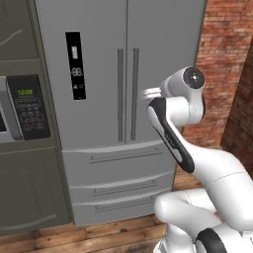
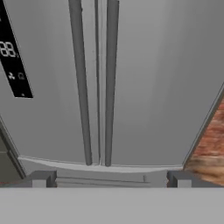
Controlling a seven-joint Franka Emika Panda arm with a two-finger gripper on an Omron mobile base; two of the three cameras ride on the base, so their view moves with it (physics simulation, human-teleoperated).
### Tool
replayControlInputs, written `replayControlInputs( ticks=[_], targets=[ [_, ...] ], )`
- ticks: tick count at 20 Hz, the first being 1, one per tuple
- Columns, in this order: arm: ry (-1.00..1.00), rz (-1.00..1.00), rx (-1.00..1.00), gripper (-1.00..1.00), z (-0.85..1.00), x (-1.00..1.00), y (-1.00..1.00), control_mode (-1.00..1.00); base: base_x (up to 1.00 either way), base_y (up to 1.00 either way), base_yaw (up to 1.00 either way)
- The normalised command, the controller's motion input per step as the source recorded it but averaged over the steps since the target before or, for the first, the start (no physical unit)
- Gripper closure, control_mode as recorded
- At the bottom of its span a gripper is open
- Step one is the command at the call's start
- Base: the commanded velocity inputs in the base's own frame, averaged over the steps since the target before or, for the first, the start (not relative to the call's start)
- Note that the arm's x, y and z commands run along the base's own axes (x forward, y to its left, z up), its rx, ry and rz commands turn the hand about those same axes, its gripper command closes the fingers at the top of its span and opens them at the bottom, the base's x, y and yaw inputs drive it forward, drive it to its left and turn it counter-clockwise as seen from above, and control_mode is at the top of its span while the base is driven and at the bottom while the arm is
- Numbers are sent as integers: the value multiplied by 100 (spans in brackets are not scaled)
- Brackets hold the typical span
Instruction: Take the cake and cupcake from the fridge and place them on the empty tray on the dining counter.
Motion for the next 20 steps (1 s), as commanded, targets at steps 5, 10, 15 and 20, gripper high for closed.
replayControlInputs(
  ticks=[5,10,15,20],
  targets=[
    [0,0,0,-100,-11,58,0,-100,0,0,0],
    [0,0,0,-100,-12,56,1,-100,0,0,0],
    [0,0,-1,-100,-18,52,11,-100,0,0,0],
    [0,0,0,-100,-18,47,3,-100,0,0,0]
  ],
)
